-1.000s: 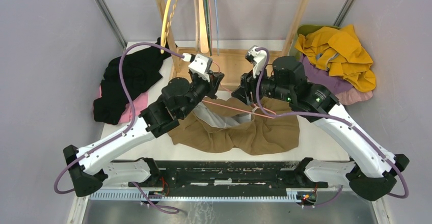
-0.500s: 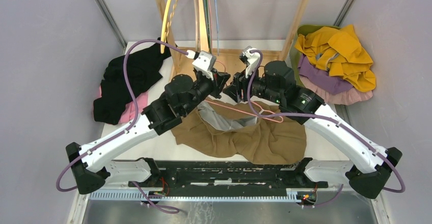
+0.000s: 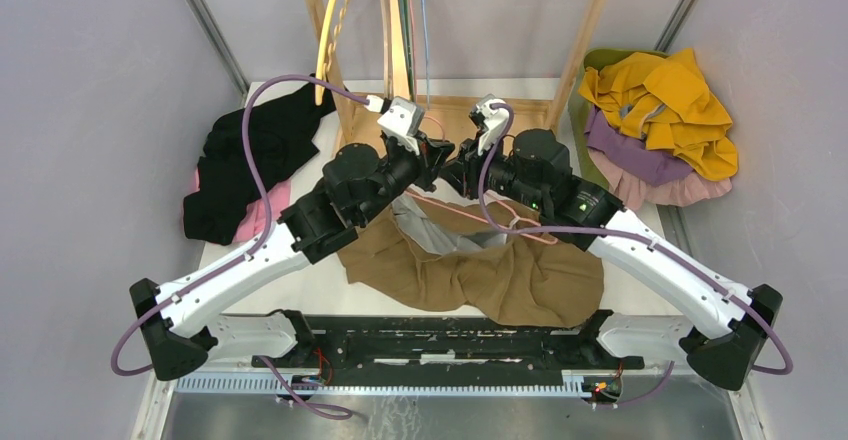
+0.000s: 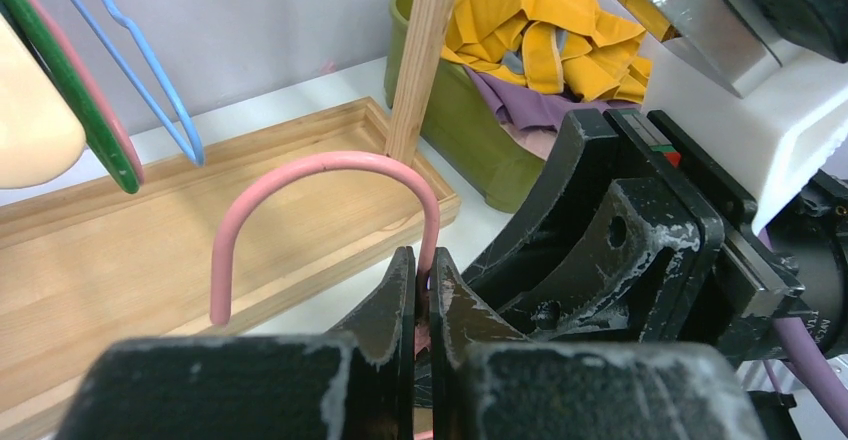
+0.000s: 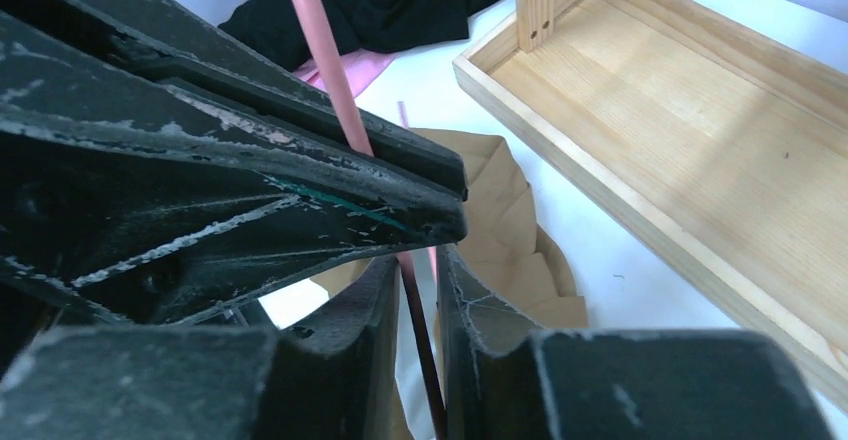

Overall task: Place the skirt on the hanger
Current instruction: Hang the skirt on the hanger, then place the hanger at the clothesline.

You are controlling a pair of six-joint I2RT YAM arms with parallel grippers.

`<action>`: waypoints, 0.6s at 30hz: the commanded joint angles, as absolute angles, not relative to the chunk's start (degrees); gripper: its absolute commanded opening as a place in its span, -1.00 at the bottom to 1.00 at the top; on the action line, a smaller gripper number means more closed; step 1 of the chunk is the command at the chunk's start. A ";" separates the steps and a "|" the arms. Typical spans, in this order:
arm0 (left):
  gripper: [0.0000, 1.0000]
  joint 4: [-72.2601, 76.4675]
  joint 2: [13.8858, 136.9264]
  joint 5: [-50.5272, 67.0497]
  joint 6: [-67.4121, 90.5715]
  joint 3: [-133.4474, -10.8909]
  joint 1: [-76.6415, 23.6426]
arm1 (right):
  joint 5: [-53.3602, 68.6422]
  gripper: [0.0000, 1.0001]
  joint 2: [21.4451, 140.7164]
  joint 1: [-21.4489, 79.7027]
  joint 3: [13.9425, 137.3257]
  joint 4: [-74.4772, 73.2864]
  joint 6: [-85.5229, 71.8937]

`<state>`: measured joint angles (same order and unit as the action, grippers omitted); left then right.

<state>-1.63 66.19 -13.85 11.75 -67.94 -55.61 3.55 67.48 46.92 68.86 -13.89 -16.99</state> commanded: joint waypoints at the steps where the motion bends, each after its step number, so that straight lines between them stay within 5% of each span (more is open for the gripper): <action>1: -0.92 2.89 65.57 -11.88 15.43 -72.22 -55.69 | 0.20 -0.56 65.76 46.88 68.69 -8.50 -17.68; 7: -0.88 0.87 65.96 -12.07 15.71 -73.47 -55.65 | -0.55 -0.83 63.51 46.93 68.31 -7.20 -17.69; 10: -0.48 -2.29 66.48 -13.44 15.64 -75.73 -55.65 | -1.60 -0.96 61.85 46.98 69.10 -8.87 -17.75; 18: -0.16 -7.96 66.52 -16.50 14.78 -82.00 -55.69 | -4.24 -0.98 57.80 46.97 74.12 -16.47 -17.66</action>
